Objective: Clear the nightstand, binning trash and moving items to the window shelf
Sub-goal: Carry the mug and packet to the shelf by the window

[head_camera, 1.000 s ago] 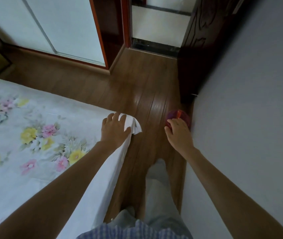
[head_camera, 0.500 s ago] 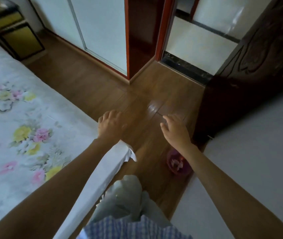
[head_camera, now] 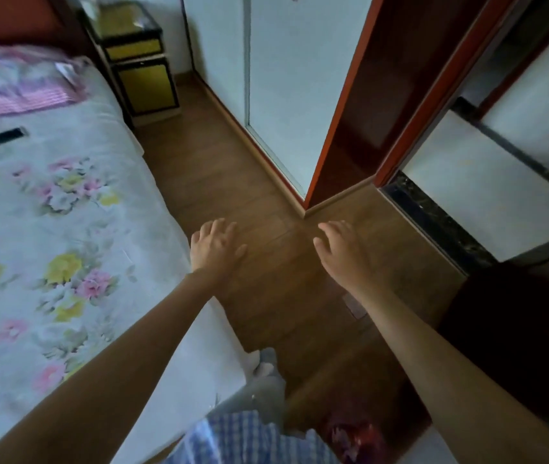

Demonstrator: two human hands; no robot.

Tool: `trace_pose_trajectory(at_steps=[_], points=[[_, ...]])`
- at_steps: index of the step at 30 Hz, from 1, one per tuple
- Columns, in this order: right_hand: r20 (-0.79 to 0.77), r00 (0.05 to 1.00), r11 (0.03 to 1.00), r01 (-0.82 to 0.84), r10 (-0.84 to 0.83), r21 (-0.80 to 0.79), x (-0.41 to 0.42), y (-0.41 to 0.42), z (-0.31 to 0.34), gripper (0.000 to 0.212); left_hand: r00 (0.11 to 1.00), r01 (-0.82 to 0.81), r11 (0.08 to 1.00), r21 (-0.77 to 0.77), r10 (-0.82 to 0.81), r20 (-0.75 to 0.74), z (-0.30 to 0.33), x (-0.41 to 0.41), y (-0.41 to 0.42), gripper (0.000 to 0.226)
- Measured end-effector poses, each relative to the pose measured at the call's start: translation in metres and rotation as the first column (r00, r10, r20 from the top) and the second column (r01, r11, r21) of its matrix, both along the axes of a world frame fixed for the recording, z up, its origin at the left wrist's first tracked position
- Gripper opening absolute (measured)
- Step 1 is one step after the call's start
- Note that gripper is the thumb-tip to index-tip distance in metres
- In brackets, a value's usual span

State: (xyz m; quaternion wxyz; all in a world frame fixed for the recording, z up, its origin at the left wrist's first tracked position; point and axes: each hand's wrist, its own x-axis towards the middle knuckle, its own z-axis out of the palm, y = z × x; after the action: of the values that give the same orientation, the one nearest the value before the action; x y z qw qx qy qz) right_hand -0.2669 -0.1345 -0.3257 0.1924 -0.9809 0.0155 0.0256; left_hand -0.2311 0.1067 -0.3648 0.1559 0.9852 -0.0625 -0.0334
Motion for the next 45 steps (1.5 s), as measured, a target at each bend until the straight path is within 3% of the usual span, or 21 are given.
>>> trace_pose_trajectory(at_steps=[10,19,29,36,45], points=[[-0.035,0.986,0.986,-0.158,0.161,0.06,0.169,-0.013,-0.014,0.04,0.986,-0.169,0.985,0.037,0.169,-0.007,0.008,0.116,-0.008,0.051],[-0.038,0.923,0.924,-0.383,0.383,0.012,0.364,-0.014,-0.029,0.04,0.936,-0.348,0.933,0.088,0.352,-0.03,0.008,0.262,-0.021,0.052],[-0.01,0.854,0.854,-0.521,0.521,-0.014,0.544,0.011,-0.008,0.04,0.867,-0.496,0.863,0.096,0.499,-0.004,0.036,0.406,-0.026,0.053],[0.007,0.821,0.82,-0.571,0.571,-0.031,0.652,0.071,-0.017,0.042,0.837,-0.542,0.833,0.113,0.547,-0.024,0.032,0.492,0.028,0.053],[0.064,0.831,0.833,-0.55,0.553,-0.062,0.8,0.189,-0.009,0.043,0.827,-0.56,0.82,0.117,0.562,0.018,0.041,0.634,0.156,0.052]])
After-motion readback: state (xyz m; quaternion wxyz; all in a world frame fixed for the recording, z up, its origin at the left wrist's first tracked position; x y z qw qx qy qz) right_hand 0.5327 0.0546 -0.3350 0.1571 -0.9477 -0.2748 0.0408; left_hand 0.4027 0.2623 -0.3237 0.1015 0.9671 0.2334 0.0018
